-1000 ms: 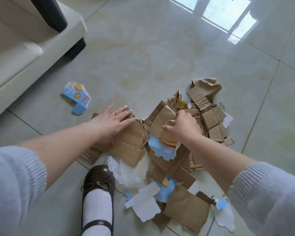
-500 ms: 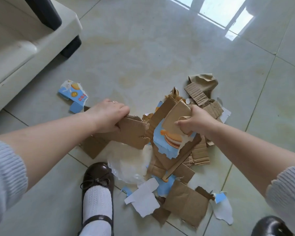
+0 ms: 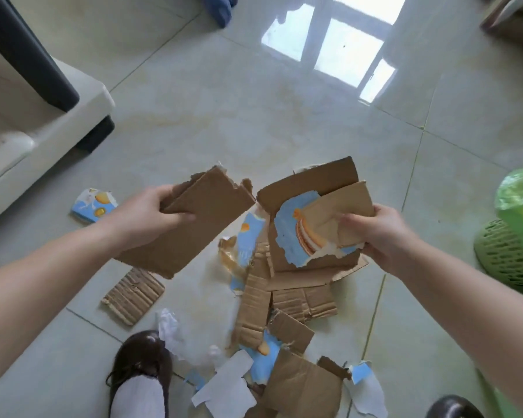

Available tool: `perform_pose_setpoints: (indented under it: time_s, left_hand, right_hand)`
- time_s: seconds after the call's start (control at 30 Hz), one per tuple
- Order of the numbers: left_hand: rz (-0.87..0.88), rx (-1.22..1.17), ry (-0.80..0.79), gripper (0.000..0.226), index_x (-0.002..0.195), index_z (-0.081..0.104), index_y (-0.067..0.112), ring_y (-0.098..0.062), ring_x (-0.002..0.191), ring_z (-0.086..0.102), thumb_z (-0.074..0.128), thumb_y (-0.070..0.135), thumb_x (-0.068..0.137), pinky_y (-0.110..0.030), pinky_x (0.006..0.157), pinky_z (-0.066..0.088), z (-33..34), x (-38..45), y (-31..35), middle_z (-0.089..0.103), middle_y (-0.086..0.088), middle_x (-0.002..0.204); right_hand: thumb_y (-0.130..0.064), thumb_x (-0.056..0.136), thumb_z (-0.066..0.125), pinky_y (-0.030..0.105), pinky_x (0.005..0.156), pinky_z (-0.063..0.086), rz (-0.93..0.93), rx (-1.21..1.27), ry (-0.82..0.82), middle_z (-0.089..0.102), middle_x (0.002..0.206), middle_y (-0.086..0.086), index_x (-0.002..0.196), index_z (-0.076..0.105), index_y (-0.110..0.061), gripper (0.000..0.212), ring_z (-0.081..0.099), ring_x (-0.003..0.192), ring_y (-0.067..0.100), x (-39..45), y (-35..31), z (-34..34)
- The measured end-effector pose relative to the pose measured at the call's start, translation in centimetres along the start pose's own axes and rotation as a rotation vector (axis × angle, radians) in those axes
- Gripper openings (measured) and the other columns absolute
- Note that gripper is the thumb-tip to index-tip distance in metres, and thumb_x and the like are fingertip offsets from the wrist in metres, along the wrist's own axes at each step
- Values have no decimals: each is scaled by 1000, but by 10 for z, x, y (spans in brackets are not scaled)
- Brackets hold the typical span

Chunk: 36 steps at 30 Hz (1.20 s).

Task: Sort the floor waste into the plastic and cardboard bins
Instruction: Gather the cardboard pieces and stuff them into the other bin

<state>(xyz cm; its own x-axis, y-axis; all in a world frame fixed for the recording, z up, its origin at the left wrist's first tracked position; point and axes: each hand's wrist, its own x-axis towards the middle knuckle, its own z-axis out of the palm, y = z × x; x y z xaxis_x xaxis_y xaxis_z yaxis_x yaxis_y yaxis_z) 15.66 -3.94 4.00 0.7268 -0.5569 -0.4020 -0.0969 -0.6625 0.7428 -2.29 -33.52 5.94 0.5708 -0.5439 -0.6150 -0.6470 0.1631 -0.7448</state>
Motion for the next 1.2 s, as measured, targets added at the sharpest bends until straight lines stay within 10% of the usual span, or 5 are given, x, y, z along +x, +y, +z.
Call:
perform_pose_setpoints:
  time_s: [0.37, 0.5, 0.7, 0.87, 1.2]
  left_hand:
    - [244, -621, 27, 15, 90, 63, 30, -15, 77, 71, 63, 16, 85, -28, 57, 55, 73, 30, 253, 74, 5, 85]
    - [406, -612, -114, 19, 98, 63, 31, -20, 83, 70, 58, 14, 89, -34, 61, 57, 145, 28, 355, 73, 3, 92]
    - [478, -637, -204, 23, 113, 59, 21, -24, 91, 68, 52, 14, 93, -41, 75, 57, 262, 15, 454, 69, -5, 105]
    - [509, -649, -188, 14, 90, 62, 33, -20, 94, 66, 56, 20, 91, -45, 86, 53, 331, 15, 507, 69, 5, 99]
    - [679, -459, -199, 34, 90, 65, 48, 1, 80, 62, 55, 15, 88, -19, 75, 49, 421, 45, 518, 71, 19, 85]
  right_hand:
    - [-7, 82, 66, 31, 57, 56, -196, 843, 374, 73, 83, 4, 93, 65, -17, 15, 69, 70, 18, -55, -41, -163]
    - [-11, 86, 63, 21, 48, 47, -331, 901, 562, 70, 80, -3, 84, 65, -21, 10, 64, 71, 14, -71, -29, -228]
    - [-24, 83, 65, 40, 77, 54, -417, 856, 937, 70, 83, -3, 78, 65, -24, 5, 66, 84, 21, -93, 2, -322]
    - [-29, 86, 56, 32, 74, 51, -418, 683, 1122, 70, 94, -2, 99, 65, -23, 17, 65, 86, 18, -88, 10, -359]
    - [-16, 89, 51, 11, 56, 40, -370, 486, 908, 62, 84, -9, 112, 55, -24, 25, 56, 72, 5, -44, 10, -368]
